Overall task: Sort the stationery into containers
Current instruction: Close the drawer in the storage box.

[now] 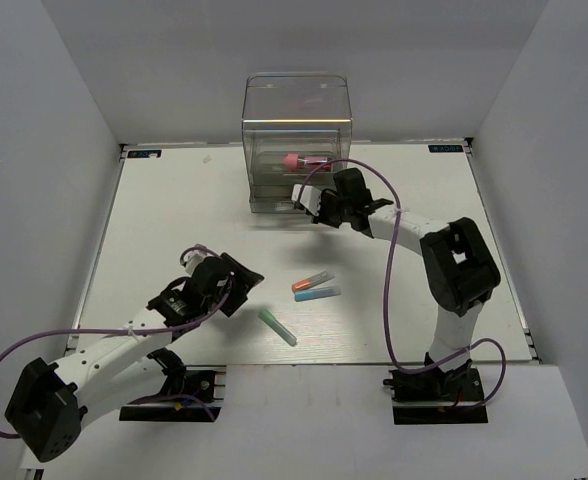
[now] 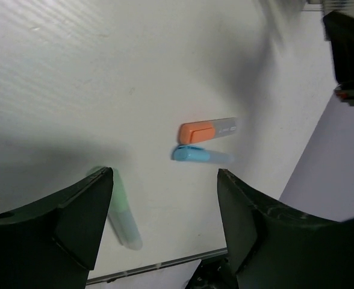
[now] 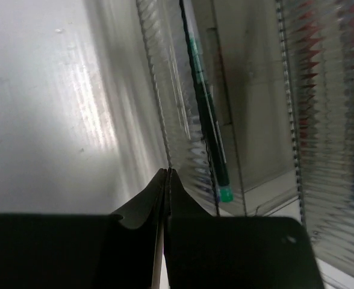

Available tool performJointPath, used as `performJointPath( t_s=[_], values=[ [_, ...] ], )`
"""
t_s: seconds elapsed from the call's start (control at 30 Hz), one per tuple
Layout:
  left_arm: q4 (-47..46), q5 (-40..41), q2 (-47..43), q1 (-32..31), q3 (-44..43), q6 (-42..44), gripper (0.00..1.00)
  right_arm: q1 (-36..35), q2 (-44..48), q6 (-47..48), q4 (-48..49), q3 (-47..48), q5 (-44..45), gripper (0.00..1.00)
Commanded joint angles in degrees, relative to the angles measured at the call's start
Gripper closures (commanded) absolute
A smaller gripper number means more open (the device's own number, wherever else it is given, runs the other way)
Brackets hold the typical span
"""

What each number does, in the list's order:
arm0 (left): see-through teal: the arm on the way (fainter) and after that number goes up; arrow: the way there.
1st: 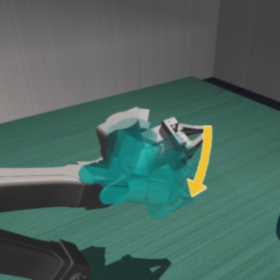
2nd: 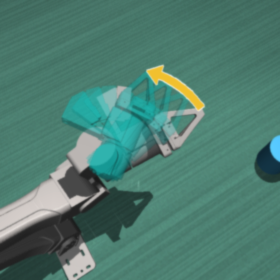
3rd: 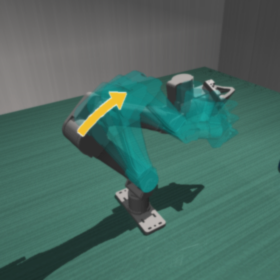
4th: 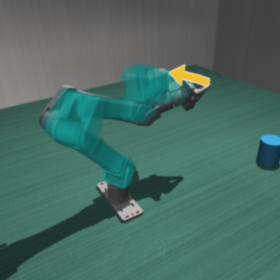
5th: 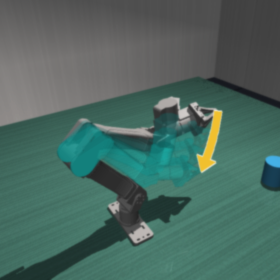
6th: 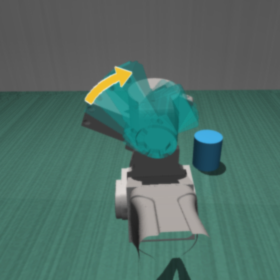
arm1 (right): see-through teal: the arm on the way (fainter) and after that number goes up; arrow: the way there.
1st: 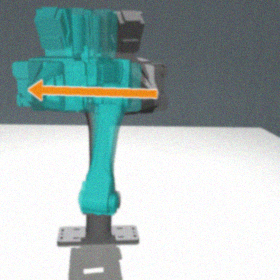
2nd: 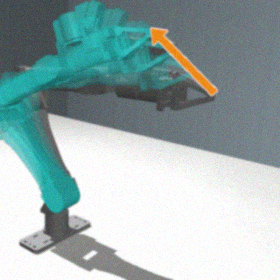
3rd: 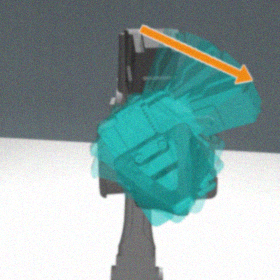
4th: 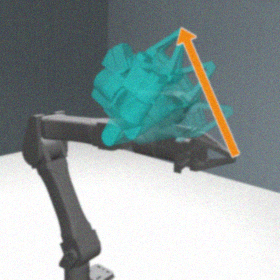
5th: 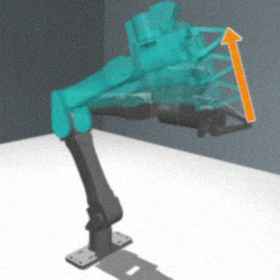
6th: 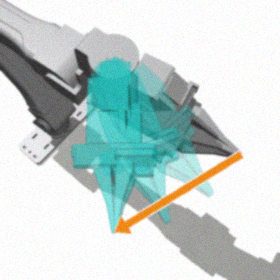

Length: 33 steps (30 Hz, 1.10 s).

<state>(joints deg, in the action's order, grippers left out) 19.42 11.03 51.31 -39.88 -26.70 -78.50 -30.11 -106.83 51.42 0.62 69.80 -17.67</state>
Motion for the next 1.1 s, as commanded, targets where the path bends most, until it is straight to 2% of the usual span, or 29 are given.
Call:
performJointPath(
  t_s=[0.0, 0.13, 0.67, 0.93, 1.07],
  values=[
    [3.0, -2.0, -1.2, -0.2, 1.8, -3.0, 0.20, -1.0, -1.9, -1.7, 7.6, 4.3, 8.6, 1.00],
    [3.0, -2.0, -1.2, -0.2, 2.4, -3.5, 0.20, -1.4, -4.1, -2.3, 9.0, 7.0, 13.4, 1.00],
    [4.0, -2.0, -2.3, -0.2, 3.0, -3.5, 0.20, -2.1, -8.7, -0.9, 12.3, 11.1, 21.1, 1.00],
    [4.0, -2.0, -2.3, -0.2, 3.5, -3.5, 0.20, -2.1, -8.4, -0.9, 12.7, 10.8, 21.7, 1.00],
    [1.9, -3.0, -1.7, -0.2, 4.0, -3.5, 0.20, -2.1, -4.2, -3.8, 10.5, 8.4, 14.3, 1.00]
  ],
)
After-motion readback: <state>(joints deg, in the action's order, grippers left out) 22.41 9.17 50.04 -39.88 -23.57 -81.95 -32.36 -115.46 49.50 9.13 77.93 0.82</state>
